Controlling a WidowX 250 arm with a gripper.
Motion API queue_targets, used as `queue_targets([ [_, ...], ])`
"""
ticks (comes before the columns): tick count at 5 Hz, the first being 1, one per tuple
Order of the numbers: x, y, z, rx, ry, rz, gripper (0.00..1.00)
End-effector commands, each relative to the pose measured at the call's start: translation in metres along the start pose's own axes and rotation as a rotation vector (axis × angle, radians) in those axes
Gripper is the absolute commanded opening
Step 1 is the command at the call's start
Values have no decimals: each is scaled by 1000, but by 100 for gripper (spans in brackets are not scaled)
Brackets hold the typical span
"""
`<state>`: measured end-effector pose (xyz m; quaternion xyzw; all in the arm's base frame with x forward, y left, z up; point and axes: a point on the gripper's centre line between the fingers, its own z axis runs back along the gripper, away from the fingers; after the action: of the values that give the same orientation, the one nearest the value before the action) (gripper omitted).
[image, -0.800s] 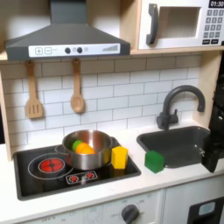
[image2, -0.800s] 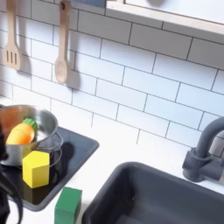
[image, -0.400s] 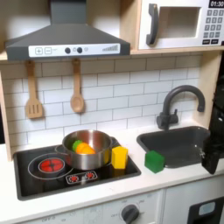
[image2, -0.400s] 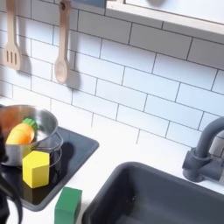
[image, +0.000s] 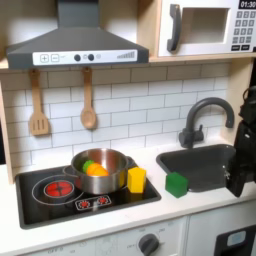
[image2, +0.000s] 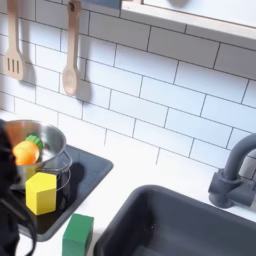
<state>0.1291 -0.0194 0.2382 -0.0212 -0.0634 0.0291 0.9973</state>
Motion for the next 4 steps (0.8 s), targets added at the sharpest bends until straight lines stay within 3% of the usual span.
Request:
queue_targets([
  [1,17,2,-8,0,-7,38,100],
  [4,50,13,-26,27,-4,195,100],
])
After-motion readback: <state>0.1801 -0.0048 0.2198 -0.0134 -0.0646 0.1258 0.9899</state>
